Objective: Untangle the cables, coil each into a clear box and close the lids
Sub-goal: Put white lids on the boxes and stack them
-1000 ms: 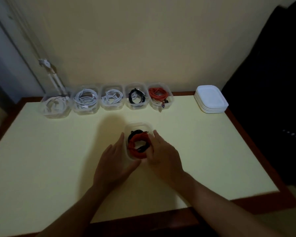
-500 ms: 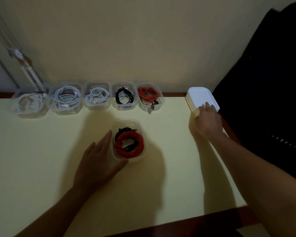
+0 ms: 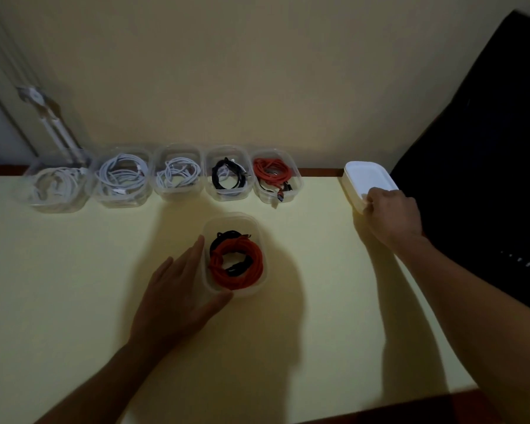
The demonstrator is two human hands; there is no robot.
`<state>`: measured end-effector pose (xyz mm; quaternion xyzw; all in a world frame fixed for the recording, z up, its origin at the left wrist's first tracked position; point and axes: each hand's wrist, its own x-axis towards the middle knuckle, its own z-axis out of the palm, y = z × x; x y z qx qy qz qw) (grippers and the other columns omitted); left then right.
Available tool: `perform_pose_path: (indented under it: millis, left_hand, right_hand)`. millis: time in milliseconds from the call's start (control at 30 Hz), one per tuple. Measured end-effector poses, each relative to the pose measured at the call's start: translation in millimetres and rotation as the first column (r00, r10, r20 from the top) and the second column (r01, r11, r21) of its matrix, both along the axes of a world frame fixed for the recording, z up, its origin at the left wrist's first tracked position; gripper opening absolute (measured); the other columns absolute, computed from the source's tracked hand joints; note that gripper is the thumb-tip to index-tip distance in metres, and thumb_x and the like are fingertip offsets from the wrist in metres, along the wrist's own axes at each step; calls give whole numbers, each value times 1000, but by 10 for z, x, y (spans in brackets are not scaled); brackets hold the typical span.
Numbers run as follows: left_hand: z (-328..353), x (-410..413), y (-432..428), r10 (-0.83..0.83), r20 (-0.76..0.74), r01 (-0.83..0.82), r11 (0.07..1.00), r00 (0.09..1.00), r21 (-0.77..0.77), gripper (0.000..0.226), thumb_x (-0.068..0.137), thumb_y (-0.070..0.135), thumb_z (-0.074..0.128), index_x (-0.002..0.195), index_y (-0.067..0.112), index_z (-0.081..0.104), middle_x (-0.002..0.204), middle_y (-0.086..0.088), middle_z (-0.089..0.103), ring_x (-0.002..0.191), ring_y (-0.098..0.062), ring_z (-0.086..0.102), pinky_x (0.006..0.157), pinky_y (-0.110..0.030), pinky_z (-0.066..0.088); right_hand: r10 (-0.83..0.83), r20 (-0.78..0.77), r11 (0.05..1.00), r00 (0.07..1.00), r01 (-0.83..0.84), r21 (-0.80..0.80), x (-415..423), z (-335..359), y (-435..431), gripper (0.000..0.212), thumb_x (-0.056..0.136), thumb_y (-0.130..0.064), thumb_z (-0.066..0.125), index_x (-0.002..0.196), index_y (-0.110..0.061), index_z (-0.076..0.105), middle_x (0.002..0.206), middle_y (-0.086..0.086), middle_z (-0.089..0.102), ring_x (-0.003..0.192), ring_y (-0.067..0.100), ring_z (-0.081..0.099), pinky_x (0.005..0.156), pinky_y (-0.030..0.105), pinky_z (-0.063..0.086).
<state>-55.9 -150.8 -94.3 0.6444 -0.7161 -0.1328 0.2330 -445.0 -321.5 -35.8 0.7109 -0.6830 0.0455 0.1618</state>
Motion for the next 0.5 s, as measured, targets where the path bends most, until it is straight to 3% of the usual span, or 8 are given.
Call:
perform_pose_path:
  millis: [300, 500]
  left_hand:
    - [-33, 17, 7, -5, -19, 4, 1000, 1000, -15, 104, 78, 88, 31, 159, 31, 1, 159, 6, 35, 144, -9, 32, 123, -38, 18]
    - [-69, 30, -21, -7, 2, 7, 1000, 1000, -12, 105, 79, 90, 27, 160, 30, -1, 160, 5, 33, 146, -9, 30, 123, -37, 17]
  right_hand:
    - [-36, -83, 998, 996, 40, 40, -70, -6, 15, 10, 96, -13, 55, 93, -15, 64, 72, 2, 54, 70, 27, 56, 69, 37, 46]
    - [4, 21, 998, 1000, -6, 61, -133, 46, -55, 29, 105, -32, 46, 94, -14, 66, 69, -1, 46, 65, 24, 50, 62, 34, 39]
